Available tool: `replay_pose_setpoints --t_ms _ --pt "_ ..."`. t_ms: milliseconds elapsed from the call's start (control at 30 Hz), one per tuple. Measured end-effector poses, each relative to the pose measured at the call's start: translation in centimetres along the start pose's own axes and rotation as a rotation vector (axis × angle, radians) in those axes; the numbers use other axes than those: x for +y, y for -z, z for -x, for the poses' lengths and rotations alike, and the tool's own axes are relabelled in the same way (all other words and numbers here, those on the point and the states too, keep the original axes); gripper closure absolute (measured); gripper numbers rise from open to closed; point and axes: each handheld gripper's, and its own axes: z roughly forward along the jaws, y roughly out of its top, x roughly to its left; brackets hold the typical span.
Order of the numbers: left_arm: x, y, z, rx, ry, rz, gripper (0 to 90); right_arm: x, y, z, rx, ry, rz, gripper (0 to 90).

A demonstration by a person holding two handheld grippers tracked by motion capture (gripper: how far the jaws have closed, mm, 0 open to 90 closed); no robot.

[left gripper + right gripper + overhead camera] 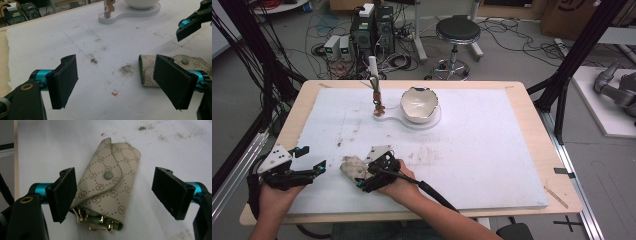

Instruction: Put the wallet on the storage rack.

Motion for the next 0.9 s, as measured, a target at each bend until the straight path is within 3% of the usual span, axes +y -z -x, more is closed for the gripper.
replay_pose_setpoints --t_ms 67,200,367,433,600,700,767,833,900 --pt "0.0 0.0 0.0 0.002 -0.001 -0.001 19.9 -0.1 -0.3 -0.2 0.006 -0.039 -0.015 20.5" --pt "0.0 0.1 0.0 0.002 -0.003 0.0 19.9 -0.3 -1.0 -0.7 -0.008 -0.035 -0.02 20.6" --pt "0.0 0.1 0.0 0.001 -0.002 0.0 19.9 -0.7 -2.0 -1.5 0.004 -0.053 -0.093 19.9" --pt "0.0 0.1 0.0 0.002 -0.003 0.0 19.9 -0.9 -2.4 -1.6 -0.011 -0.05 -0.111 18.1" --pt "0.0 0.0 0.0 0.001 -0.001 0.0 19.9 -0.9 -2.5 -1.9 -0.032 -0.036 -0.115 18.7" --pt "0.0 0.0 0.0 0.002 -0.003 -0.002 19.9 -1.0 -2.4 -2.0 -0.029 -0.049 -0.113 23.1" --pt "0.0 0.0 0.0 0.001 -0.001 -0.002 19.9 -1.0 -2.1 -1.9 -0.022 -0.029 -0.106 30.4" --pt "-0.1 0.0 0.0 -0.001 0.0 -0.002 19.9 -1.0 -1.9 -1.7 -0.02 -0.009 -0.103 32.6" --pt "0.0 0.0 0.1 0.0 -0.003 -0.003 19.9 -1.0 -1.9 -1.7 -0.011 -0.023 -0.107 33.6"
